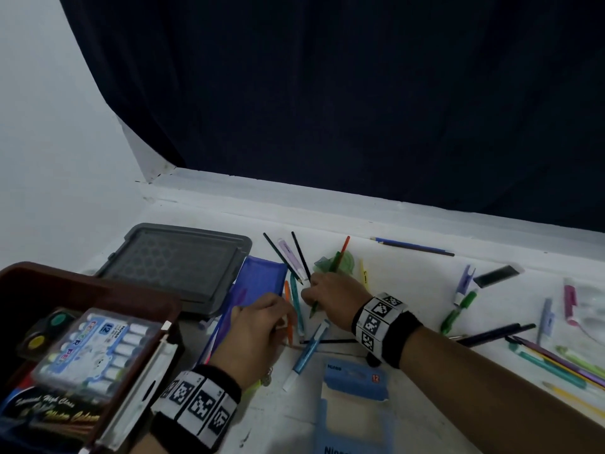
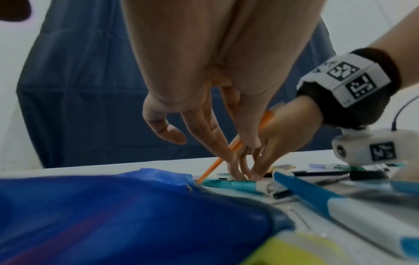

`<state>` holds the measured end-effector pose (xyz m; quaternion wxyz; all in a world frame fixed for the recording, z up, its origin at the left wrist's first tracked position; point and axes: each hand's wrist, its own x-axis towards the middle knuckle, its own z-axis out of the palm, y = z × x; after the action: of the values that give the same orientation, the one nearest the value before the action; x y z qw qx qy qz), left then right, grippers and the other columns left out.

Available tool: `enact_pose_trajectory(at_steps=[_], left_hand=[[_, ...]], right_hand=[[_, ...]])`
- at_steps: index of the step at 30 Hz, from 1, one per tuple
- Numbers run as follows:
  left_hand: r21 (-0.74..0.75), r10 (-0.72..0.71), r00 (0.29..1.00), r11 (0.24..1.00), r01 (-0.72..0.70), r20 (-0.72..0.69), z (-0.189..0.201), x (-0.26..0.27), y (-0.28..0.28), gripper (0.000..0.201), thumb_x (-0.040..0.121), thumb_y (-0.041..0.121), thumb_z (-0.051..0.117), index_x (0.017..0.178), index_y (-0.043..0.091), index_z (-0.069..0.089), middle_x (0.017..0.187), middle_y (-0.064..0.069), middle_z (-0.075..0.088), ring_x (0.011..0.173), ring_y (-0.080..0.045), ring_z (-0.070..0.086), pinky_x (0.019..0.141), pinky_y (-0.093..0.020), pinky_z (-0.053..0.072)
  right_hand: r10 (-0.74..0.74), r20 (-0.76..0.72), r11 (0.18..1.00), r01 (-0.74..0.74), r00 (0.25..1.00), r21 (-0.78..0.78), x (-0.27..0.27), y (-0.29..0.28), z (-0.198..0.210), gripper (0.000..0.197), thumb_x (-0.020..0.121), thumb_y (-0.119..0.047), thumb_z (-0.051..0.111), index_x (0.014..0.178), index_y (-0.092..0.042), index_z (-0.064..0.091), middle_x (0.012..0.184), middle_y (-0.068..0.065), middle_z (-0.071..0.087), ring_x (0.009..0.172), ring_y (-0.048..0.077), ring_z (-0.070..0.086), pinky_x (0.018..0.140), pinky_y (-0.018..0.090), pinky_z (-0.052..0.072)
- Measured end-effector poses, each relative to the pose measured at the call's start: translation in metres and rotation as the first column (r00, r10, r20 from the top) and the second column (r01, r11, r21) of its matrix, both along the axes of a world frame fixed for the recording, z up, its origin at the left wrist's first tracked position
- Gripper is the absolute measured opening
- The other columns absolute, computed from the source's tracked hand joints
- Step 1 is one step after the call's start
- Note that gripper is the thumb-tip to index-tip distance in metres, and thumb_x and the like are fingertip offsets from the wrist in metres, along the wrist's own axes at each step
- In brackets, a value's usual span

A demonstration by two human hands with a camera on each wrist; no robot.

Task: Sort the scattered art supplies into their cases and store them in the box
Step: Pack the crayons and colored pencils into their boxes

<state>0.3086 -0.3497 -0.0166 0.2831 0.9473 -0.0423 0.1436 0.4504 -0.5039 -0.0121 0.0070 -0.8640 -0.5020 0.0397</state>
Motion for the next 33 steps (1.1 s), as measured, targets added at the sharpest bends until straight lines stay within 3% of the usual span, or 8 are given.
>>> enact_pose_trajectory(at_steps=[4, 7, 10, 13, 17, 23, 28, 33], left_hand=[[-0.114, 0.011, 0.975, 0.993, 0.015, 0.223, 0.019, -0.011, -0.003, 0.024, 0.081, -0.002, 0.077, 0.088, 0.020, 0.068, 0.087, 0.014, 0.066, 0.080, 0.003, 0.061, 0.075, -0.013, 0.049], [-0.143, 0.099, 0.925, 0.989, -0.049, 0.368, 0.041, -0.020, -0.010, 0.004, 0.088, 0.017, 0.072, 0.091, 0.019, 0.069, 0.089, 0.016, 0.066, 0.081, 0.006, 0.059, 0.077, -0.013, 0.047], [-0.229, 0.162, 0.886, 0.971, -0.065, 0.434, 0.064, -0.028, -0.017, 0.008, 0.090, 0.022, 0.067, 0.095, 0.016, 0.070, 0.091, 0.018, 0.063, 0.086, 0.006, 0.060, 0.080, -0.008, 0.044], [-0.354, 0.184, 0.889, 0.935, -0.027, 0.420, 0.083, -0.038, -0.024, 0.014, 0.092, 0.028, 0.065, 0.102, 0.019, 0.068, 0.094, 0.012, 0.065, 0.089, -0.002, 0.062, 0.081, -0.011, 0.045], [-0.489, 0.119, 0.928, 0.869, 0.075, 0.354, 0.085, -0.049, -0.031, 0.021, 0.094, 0.037, 0.059, 0.107, 0.024, 0.066, 0.097, 0.008, 0.067, 0.095, -0.014, 0.065, 0.083, -0.016, 0.049], [-0.609, 0.037, 0.976, 0.786, 0.104, 0.215, 0.057, -0.059, -0.045, 0.013, 0.096, 0.026, 0.065, 0.109, 0.024, 0.066, 0.096, 0.005, 0.069, 0.096, -0.019, 0.066, 0.088, -0.034, 0.055], [-0.634, -0.063, 0.984, 0.758, 0.154, 0.164, 0.040, -0.062, -0.058, 0.010, 0.095, 0.027, 0.063, 0.105, 0.029, 0.065, 0.098, 0.005, 0.069, 0.095, -0.020, 0.068, 0.086, -0.034, 0.054], [-0.574, -0.162, 0.983, 0.799, 0.182, 0.086, 0.029, -0.053, -0.068, 0.016, 0.097, 0.017, 0.060, 0.105, 0.030, 0.063, 0.095, 0.010, 0.068, 0.093, -0.014, 0.066, 0.083, -0.026, 0.053]], right_hand=[[0.011, 0.019, 0.994, -0.013, 1.000, 0.112, 0.000, -0.006, -0.005, 0.029, 0.081, 0.004, 0.060, 0.097, -0.020, 0.057, 0.095, 0.004, 0.054, 0.085, 0.028, 0.057, 0.065, 0.040, 0.049], [-0.042, -0.018, 0.960, 0.045, 0.999, 0.277, -0.007, -0.009, 0.014, 0.020, 0.096, -0.005, 0.051, 0.107, -0.021, 0.055, 0.098, 0.002, 0.056, 0.091, 0.023, 0.052, 0.071, 0.036, 0.042], [-0.149, -0.099, 0.886, 0.177, 0.984, 0.429, -0.026, -0.015, 0.045, 0.016, 0.100, -0.009, 0.045, 0.104, -0.025, 0.045, 0.095, -0.001, 0.053, 0.084, 0.017, 0.047, 0.073, 0.035, 0.043], [-0.202, -0.182, 0.759, 0.271, 0.962, 0.592, -0.055, -0.030, 0.074, 0.009, 0.105, -0.019, 0.039, 0.098, -0.025, 0.040, 0.084, -0.007, 0.050, 0.070, 0.013, 0.044, 0.062, 0.028, 0.038], [-0.182, -0.261, 0.548, 0.318, 0.948, 0.774, -0.101, -0.058, 0.089, 0.009, 0.107, -0.024, 0.035, 0.101, -0.021, 0.041, 0.075, -0.006, 0.053, 0.069, 0.011, 0.056, 0.062, 0.029, 0.048], [-0.228, -0.431, 0.319, 0.485, 0.873, 0.814, -0.153, -0.100, 0.075, 0.007, 0.104, -0.026, 0.036, 0.103, -0.024, 0.042, 0.074, 0.003, 0.062, 0.058, 0.017, 0.060, 0.050, 0.027, 0.049], [-0.315, -0.525, 0.270, 0.605, 0.791, 0.750, -0.170, -0.122, 0.040, 0.025, 0.098, -0.046, 0.031, 0.106, -0.025, 0.040, 0.077, 0.000, 0.067, 0.064, 0.020, 0.066, 0.057, 0.047, 0.054], [-0.357, -0.591, 0.255, 0.685, 0.723, 0.683, -0.168, -0.129, 0.020, 0.006, 0.105, -0.025, 0.036, 0.108, -0.022, 0.040, 0.072, 0.000, 0.069, 0.060, 0.014, 0.068, 0.053, 0.046, 0.056]])
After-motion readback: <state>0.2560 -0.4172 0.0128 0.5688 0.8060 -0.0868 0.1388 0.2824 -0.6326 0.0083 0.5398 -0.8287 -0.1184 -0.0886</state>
